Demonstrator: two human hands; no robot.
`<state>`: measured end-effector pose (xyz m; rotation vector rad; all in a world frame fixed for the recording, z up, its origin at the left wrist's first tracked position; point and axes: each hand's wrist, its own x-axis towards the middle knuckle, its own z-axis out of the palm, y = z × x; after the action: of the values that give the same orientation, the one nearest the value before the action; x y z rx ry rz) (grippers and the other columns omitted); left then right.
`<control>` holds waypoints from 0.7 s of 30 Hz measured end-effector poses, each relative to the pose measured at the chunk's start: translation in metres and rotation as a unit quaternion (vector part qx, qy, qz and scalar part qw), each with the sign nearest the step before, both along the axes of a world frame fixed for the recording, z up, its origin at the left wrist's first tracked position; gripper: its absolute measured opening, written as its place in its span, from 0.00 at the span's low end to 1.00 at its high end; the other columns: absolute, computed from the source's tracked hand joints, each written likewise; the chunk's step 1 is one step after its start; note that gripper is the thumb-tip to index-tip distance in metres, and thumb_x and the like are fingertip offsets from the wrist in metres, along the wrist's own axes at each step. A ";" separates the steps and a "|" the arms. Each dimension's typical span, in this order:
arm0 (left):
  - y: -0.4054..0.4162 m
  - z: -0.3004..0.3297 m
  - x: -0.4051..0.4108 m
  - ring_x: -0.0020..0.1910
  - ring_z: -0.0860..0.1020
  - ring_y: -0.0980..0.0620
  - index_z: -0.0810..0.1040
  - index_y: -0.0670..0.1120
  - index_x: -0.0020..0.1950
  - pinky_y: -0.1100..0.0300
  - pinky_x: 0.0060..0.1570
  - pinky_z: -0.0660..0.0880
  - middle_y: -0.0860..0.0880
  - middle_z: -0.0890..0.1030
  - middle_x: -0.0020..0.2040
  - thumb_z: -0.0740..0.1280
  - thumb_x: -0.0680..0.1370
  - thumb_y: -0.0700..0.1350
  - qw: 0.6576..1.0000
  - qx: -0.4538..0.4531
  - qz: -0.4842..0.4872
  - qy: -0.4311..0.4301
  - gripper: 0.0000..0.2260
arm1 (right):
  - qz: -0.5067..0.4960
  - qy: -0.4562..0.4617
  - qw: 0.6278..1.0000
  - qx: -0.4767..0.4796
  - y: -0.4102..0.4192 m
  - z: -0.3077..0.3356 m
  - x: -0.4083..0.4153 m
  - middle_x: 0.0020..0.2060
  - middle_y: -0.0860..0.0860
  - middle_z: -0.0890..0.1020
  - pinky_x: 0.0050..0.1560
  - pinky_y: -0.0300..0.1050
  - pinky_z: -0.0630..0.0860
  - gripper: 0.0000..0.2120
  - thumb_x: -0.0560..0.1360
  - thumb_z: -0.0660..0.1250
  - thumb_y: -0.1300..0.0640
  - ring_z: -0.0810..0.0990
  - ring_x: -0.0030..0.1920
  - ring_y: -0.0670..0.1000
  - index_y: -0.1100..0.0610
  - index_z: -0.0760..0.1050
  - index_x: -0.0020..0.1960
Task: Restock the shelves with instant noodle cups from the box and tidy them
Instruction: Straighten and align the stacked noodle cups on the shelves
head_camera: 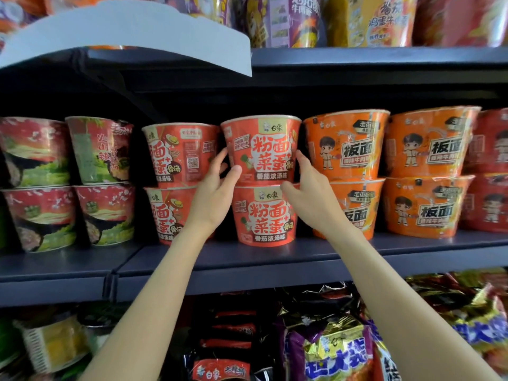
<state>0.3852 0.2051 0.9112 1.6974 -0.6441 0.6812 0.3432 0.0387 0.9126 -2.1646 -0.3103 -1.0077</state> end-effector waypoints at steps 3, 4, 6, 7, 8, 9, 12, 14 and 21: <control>0.000 -0.004 0.006 0.62 0.72 0.59 0.61 0.54 0.74 0.65 0.59 0.68 0.54 0.72 0.67 0.61 0.80 0.50 1.000 0.021 0.011 0.003 0.23 | 0.008 0.003 1.000 -0.010 0.002 -0.004 0.003 0.63 0.54 0.75 0.56 0.52 0.77 0.33 0.78 0.61 0.55 0.78 0.56 0.52 0.55 0.49 0.77; 0.000 -0.004 0.007 0.62 0.72 0.59 0.62 0.53 0.74 0.62 0.61 0.69 0.55 0.73 0.66 0.62 0.79 0.50 1.000 0.023 0.016 0.001 0.24 | 0.004 -0.006 1.000 -0.012 0.003 -0.006 0.003 0.63 0.54 0.75 0.56 0.52 0.77 0.33 0.78 0.61 0.55 0.78 0.57 0.52 0.56 0.49 0.77; 0.002 -0.005 0.008 0.60 0.72 0.60 0.62 0.51 0.74 0.64 0.59 0.71 0.57 0.73 0.62 0.64 0.78 0.49 0.999 0.032 0.023 -0.009 0.25 | -0.006 -0.023 1.000 -0.018 0.006 -0.008 0.004 0.66 0.54 0.72 0.59 0.54 0.76 0.33 0.78 0.61 0.55 0.76 0.61 0.53 0.57 0.49 0.77; 0.002 -0.005 0.007 0.59 0.72 0.60 0.62 0.51 0.74 0.68 0.55 0.70 0.58 0.72 0.62 0.66 0.77 0.50 0.999 0.040 0.028 -0.016 0.26 | -0.009 -0.029 0.999 -0.021 0.006 -0.009 0.004 0.68 0.54 0.71 0.60 0.54 0.75 0.33 0.78 0.62 0.55 0.75 0.62 0.53 0.57 0.50 0.77; 0.002 -0.006 0.007 0.59 0.72 0.60 0.62 0.51 0.74 0.70 0.53 0.69 0.57 0.72 0.62 0.67 0.76 0.50 0.998 0.046 0.034 -0.023 0.28 | -0.009 -0.031 0.999 -0.021 0.007 -0.009 0.004 0.68 0.54 0.71 0.60 0.54 0.75 0.33 0.77 0.62 0.55 0.74 0.63 0.53 0.57 0.50 0.77; 0.003 -0.006 0.008 0.60 0.73 0.59 0.62 0.50 0.74 0.69 0.53 0.69 0.56 0.73 0.63 0.68 0.76 0.51 0.998 0.050 0.037 -0.029 0.29 | -0.006 -0.031 0.999 -0.018 0.007 -0.009 0.005 0.68 0.54 0.71 0.60 0.54 0.75 0.33 0.77 0.62 0.55 0.74 0.63 0.53 0.58 0.50 0.77; 0.003 -0.007 0.008 0.60 0.73 0.59 0.61 0.50 0.74 0.66 0.55 0.70 0.53 0.74 0.65 0.69 0.75 0.51 0.997 0.051 0.039 -0.042 0.30 | 0.006 -0.023 1.000 -0.003 0.006 -0.008 0.005 0.67 0.52 0.72 0.59 0.53 0.76 0.33 0.77 0.63 0.55 0.75 0.63 0.52 0.57 0.51 0.77; 0.003 -0.006 0.008 0.61 0.73 0.58 0.61 0.51 0.75 0.65 0.55 0.70 0.53 0.74 0.66 0.69 0.75 0.51 0.997 0.054 0.040 -0.043 0.30 | 0.012 -0.018 1.000 0.002 0.005 -0.008 0.005 0.66 0.52 0.72 0.60 0.53 0.76 0.33 0.77 0.63 0.55 0.74 0.63 0.51 0.56 0.52 0.77; 0.006 -0.008 0.010 0.63 0.73 0.58 0.61 0.52 0.75 0.69 0.53 0.70 0.55 0.73 0.65 0.68 0.75 0.52 0.996 0.061 0.038 -0.051 0.30 | 0.019 -0.042 0.999 0.011 0.007 -0.012 0.004 0.65 0.51 0.74 0.59 0.49 0.77 0.31 0.77 0.63 0.57 0.75 0.61 0.50 0.56 0.54 0.77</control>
<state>0.3953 0.2112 0.9031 1.8163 -0.7070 0.8000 0.3472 0.0460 0.9010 -2.0938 -0.3770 -1.0769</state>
